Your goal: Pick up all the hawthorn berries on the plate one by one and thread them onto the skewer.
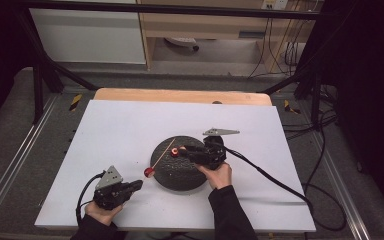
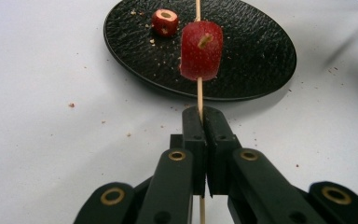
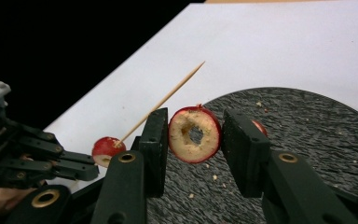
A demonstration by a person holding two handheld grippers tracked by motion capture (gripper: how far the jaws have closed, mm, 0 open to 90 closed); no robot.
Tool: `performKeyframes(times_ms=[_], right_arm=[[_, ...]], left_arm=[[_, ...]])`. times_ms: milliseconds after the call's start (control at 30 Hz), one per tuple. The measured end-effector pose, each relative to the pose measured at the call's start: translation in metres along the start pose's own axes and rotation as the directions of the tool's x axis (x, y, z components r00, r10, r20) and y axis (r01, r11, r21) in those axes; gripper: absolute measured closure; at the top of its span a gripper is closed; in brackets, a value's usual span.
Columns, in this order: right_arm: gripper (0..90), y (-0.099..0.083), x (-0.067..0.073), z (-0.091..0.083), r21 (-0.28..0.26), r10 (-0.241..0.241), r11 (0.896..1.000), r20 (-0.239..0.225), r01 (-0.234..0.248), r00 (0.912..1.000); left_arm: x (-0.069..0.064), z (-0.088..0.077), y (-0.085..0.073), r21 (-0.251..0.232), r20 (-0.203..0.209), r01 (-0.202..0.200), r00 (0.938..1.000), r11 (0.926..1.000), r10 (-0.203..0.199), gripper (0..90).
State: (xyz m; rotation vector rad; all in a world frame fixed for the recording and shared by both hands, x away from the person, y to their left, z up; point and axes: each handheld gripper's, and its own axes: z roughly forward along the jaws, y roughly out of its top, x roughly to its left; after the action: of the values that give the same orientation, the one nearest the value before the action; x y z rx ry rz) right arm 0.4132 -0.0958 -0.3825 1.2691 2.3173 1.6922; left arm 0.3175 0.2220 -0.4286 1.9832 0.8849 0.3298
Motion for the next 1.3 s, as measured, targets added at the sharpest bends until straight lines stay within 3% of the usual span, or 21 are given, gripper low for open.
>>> performKeyframes(times_ms=[333,667,900,1300], right_arm=[[62.4,-0.008,0.001,-0.005,-0.126,0.041,0.991,-0.047,-0.046,0.9981],[62.4,-0.009,0.004,-0.006,-0.225,0.074,0.970,-0.084,-0.091,0.9937],[62.4,-0.011,0.006,-0.003,-0.316,0.099,0.940,-0.105,-0.127,0.9896],[62.4,-0.009,0.005,0.000,-0.409,0.147,0.897,-0.091,-0.171,0.9850]], left_arm=[[-0.001,-0.001,0.000,-0.011,-0.003,-0.002,1.0000,0.9999,0.002,88.0],[-0.002,-0.002,0.000,-0.018,-0.003,-0.005,1.0000,0.9998,0.005,88.0],[-0.003,-0.002,0.000,-0.023,-0.004,-0.008,1.0000,0.9997,0.008,88.0],[-0.005,-0.002,0.000,-0.029,-0.006,-0.013,0.9999,0.9995,0.013,88.0]])
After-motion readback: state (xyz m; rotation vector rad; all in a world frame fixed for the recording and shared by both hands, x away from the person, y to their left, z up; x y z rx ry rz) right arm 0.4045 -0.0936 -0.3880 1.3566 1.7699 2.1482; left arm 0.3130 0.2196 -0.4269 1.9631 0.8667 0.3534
